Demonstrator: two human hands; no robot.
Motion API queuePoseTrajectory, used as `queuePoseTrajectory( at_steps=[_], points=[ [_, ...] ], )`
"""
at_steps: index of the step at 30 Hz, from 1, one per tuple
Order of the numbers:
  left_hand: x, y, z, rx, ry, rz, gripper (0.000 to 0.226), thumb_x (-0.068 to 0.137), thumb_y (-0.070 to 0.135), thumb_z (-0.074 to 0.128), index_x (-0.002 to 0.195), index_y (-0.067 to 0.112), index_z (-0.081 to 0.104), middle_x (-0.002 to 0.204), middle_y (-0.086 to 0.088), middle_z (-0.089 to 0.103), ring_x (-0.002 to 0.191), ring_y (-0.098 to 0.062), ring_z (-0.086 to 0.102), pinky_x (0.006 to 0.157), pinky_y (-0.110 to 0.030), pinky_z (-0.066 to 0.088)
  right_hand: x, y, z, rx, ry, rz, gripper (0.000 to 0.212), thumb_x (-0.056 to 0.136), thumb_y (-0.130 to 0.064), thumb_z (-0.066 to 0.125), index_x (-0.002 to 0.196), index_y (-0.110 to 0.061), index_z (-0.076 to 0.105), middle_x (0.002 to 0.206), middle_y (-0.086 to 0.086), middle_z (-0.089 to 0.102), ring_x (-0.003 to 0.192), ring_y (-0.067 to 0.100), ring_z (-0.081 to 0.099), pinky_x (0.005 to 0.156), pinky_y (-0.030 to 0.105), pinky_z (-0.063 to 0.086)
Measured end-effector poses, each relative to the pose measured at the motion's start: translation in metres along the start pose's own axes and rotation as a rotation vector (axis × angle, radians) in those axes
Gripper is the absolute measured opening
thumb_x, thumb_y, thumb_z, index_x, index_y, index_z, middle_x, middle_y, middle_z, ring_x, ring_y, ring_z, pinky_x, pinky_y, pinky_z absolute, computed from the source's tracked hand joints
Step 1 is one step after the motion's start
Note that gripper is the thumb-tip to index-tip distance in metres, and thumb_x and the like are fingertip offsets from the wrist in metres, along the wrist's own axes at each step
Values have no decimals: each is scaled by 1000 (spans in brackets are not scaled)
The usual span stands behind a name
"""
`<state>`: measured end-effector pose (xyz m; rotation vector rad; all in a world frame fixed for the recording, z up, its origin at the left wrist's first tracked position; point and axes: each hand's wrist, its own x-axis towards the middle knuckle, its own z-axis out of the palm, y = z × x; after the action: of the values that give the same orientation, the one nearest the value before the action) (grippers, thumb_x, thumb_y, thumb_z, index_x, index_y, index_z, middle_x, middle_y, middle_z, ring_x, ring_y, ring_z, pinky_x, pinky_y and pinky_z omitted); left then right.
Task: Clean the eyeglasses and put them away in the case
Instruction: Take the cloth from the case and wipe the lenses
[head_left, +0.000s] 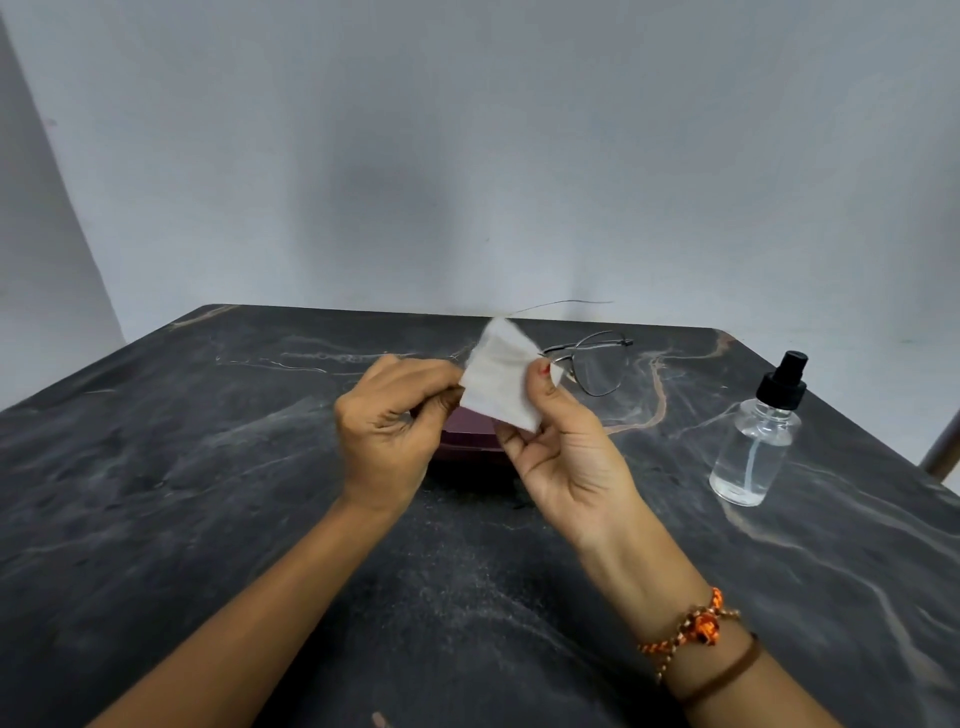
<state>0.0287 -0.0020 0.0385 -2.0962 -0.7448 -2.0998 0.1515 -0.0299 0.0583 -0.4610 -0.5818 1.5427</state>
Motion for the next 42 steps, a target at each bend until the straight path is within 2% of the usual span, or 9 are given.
queuePoseTrajectory(
  at_steps=[4,8,14,18,24,28,33,38,42],
  points=[
    [0,-1,-2,-8,-15,16,12,75,8,63,82,0,69,84,0,64,70,-3,58,61,-23,40,0,-2,-2,-267,44,-9,34,57,-30,65,83,-9,64,62,-3,72,56,7,67,51,15,52],
    [1,1,-1,-20,-31,29,11,76,12,64,86,10,65,83,3,64,68,-5,58,62,-22,41,-2,-4,-3,-338,112,-33,43,49,-35,71,82,-7,67,65,-1,74,61,11,70,52,19,55],
    [0,-2,-1,32,-28,11,12,75,5,60,78,-1,70,80,0,64,69,-3,58,61,-21,39,0,-2,-1,-3,41,89,24,54,-14,67,77,-8,65,65,5,73,59,15,70,49,23,56],
    [0,-2,0,26,-17,-8,12,74,5,59,78,0,69,80,0,64,68,-3,56,62,-20,41,1,1,0,65,-48,31,22,37,-11,72,59,-13,73,71,5,73,66,15,71,60,28,59],
    [0,-6,-3,30,-19,-22,12,74,2,60,79,-2,69,81,-2,64,67,-6,55,64,-17,40,0,-3,-6,-284,-25,28,33,55,-27,66,84,-11,67,70,-1,73,65,10,69,56,20,56],
    [1,-5,-2,27,-18,-40,12,75,7,60,78,0,70,81,3,63,71,9,53,64,-15,40,-3,-7,-5,-401,61,16,36,50,-34,70,75,-9,69,65,0,73,60,12,69,56,24,58],
    [-1,-5,0,17,-68,-26,13,75,7,58,75,1,70,78,4,63,67,4,52,63,-16,39,-1,-2,-1,-87,130,88,28,50,-15,69,75,-7,64,59,4,71,52,14,68,45,24,55],
    [-2,-2,6,-40,-34,-57,13,74,7,60,86,8,67,81,3,63,69,2,56,65,-17,43,1,3,-1,159,-25,29,20,54,3,60,67,-8,72,70,11,73,61,19,70,53,32,59],
    [-2,-6,4,-96,26,-95,15,74,9,62,88,11,62,84,2,62,76,10,57,70,-12,45,-1,6,1,106,-119,32,34,60,4,58,90,-9,67,84,10,72,72,18,70,65,31,60]
  ],
)
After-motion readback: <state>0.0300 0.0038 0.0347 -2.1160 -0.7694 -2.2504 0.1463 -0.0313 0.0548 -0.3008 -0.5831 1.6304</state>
